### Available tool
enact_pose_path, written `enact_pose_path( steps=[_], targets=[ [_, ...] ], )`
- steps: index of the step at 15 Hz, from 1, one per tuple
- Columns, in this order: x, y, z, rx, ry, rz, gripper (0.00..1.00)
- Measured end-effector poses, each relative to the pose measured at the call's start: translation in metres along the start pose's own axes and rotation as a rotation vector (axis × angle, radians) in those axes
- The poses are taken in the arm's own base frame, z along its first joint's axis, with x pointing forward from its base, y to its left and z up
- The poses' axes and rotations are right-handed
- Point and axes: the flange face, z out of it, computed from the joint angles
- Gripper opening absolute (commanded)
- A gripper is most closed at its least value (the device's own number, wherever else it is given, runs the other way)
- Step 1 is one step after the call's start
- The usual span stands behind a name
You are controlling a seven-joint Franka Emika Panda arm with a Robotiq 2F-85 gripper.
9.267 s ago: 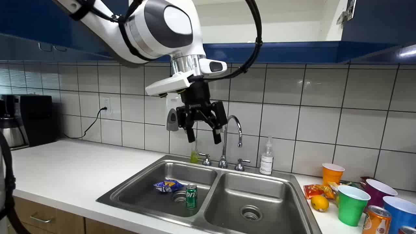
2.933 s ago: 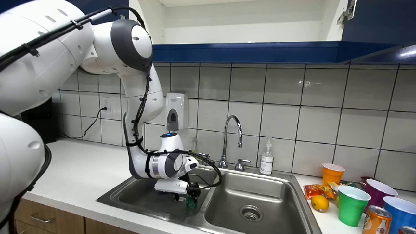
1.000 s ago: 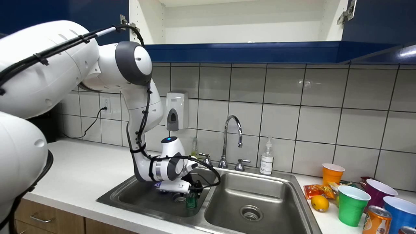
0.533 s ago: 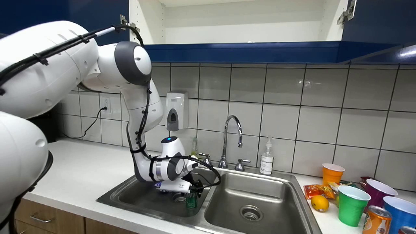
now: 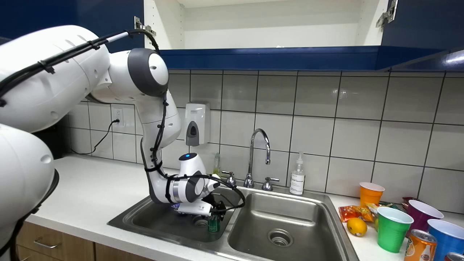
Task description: Remove the can from the sink and put it in the top cabinet
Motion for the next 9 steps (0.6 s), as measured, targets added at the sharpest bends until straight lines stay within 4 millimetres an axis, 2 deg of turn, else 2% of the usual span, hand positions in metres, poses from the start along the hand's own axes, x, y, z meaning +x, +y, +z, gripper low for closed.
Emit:
enact_pose_path(
  steps=[9],
  targets=[
    [0.0042,0.0007,0.0007,-0.005,0.009,-0.003,1.0]
  ],
)
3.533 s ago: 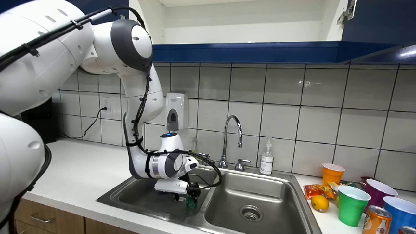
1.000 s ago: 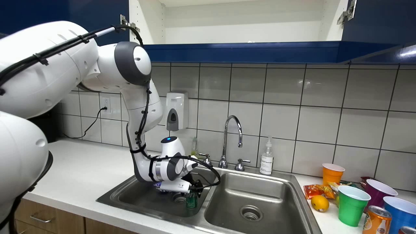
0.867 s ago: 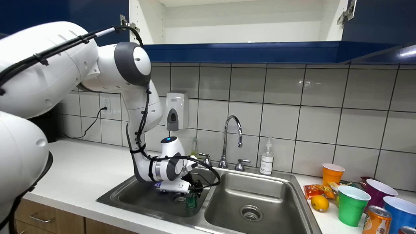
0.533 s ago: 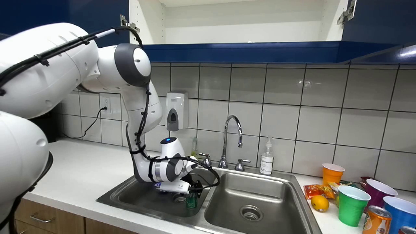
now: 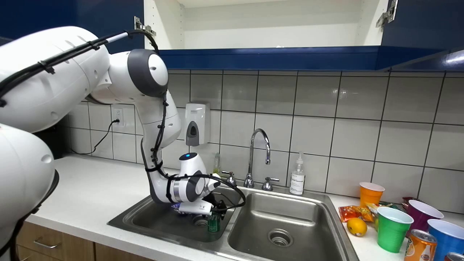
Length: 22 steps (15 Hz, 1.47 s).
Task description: Remove the can from the sink and put it in the top cabinet
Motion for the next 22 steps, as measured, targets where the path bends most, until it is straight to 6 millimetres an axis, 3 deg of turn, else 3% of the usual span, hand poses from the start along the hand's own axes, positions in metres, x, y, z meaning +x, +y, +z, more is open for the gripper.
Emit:
enact_pose_path(
  steps=[17,18,19,22],
  targets=[
    [0.008,-0.002,0.008,-0.003,0.015,-0.005,1.0],
    [0.008,-0.002,0.009,-0.003,0.016,-0.006,0.75],
    [0.008,-0.003,0.01,-0.003,0.016,-0.007,0.72],
    [0.008,-0.003,0.013,-0.004,0.017,-0.009,0.49]
  ],
)
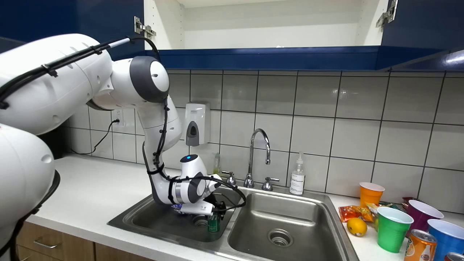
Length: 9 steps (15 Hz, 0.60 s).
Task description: Remove the can from the sink and put it in the top cabinet
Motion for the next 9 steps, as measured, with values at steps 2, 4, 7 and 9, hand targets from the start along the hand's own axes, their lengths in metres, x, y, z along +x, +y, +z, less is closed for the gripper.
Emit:
enact_pose_path(
  steps=[2,4,7,9],
  targets=[
    [0.0021,-0.0007,-0.0004,0.001,0.004,-0.001,0.4],
    [0.0033,-0.0009,-0.0002,0.001,0.007,-0.001,0.4],
    [0.0034,-0.0009,-0.0001,0.001,0.007,-0.001,0.4],
    [0.0035,-0.0009,0.0,0.001,0.007,-0.001,0.4]
  ],
)
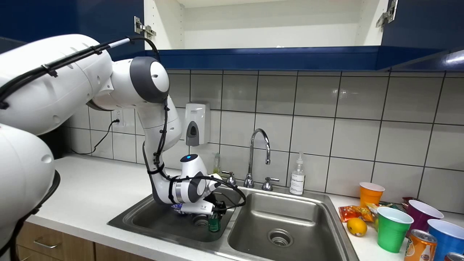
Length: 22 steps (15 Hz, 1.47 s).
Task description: Remove the can from the sink and put it in the top cabinet
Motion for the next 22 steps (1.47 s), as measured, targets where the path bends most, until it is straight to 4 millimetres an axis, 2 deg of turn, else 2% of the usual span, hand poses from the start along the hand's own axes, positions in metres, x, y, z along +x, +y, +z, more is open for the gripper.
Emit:
enact_pose_path(
  steps=[6,14,22],
  targets=[
    [0.001,0.001,0.0,-0.002,-0.008,0.001,0.4],
    [0.009,0.02,-0.007,-0.028,-0.03,0.014,0.4],
    [0.018,0.018,-0.017,-0.02,-0.015,0.013,0.4]
  ],
)
